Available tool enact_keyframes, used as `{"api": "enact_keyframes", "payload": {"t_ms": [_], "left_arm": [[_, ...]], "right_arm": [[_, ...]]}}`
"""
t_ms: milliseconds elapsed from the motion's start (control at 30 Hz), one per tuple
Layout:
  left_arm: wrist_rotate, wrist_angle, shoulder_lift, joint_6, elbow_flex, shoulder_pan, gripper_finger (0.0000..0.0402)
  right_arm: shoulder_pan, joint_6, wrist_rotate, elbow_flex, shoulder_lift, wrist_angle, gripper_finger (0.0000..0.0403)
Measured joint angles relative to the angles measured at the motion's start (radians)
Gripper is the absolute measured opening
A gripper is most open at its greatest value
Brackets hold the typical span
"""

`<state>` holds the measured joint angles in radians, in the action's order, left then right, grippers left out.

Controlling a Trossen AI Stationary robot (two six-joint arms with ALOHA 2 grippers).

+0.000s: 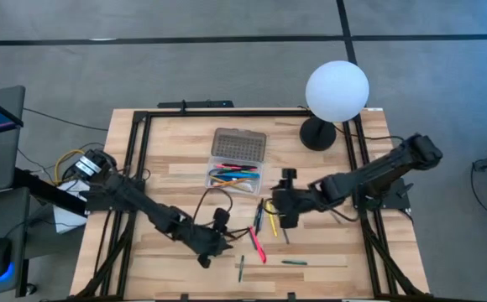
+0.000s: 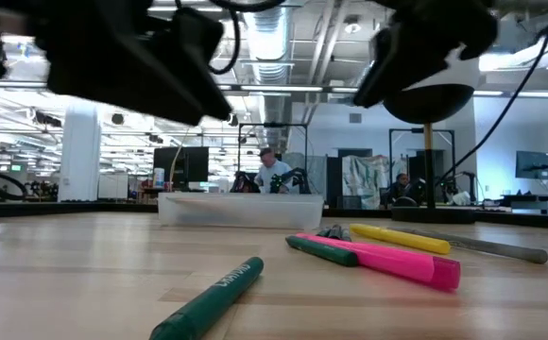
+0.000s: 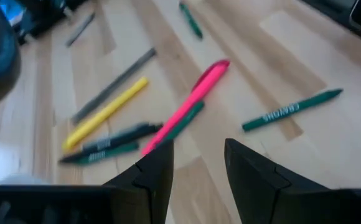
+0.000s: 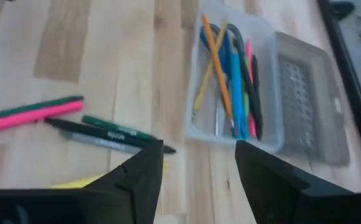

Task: Pick & place school supplies into a supply box
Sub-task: Put the green crayon into the gray supply box

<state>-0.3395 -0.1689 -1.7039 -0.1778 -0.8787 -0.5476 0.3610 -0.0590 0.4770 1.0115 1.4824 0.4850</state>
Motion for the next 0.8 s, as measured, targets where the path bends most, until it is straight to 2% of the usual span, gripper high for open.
{"api": "enact_keyframes", "payload": {"t_ms": [333, 567, 800], "left_arm": [[0.247, -0.126, 0.0, -0.17, 0.0, 0.1, 0.0138], [0.351, -0.222, -0.041, -0.236, -0.002, 0.145, 0.0138], [0.458, -0.273, -0.195, -0.273, -0.05, 0.164, 0.0138]], "right_arm": [[0.23, -0.29, 0.263, -0.219, -0.111, -0.014, 0.0184], [0.389, -0.505, 0.465, -0.333, -0.122, -0.042, 0.018], [0.465, -0.529, 0.502, -0.343, -0.122, -0.066, 0.0179]]}}
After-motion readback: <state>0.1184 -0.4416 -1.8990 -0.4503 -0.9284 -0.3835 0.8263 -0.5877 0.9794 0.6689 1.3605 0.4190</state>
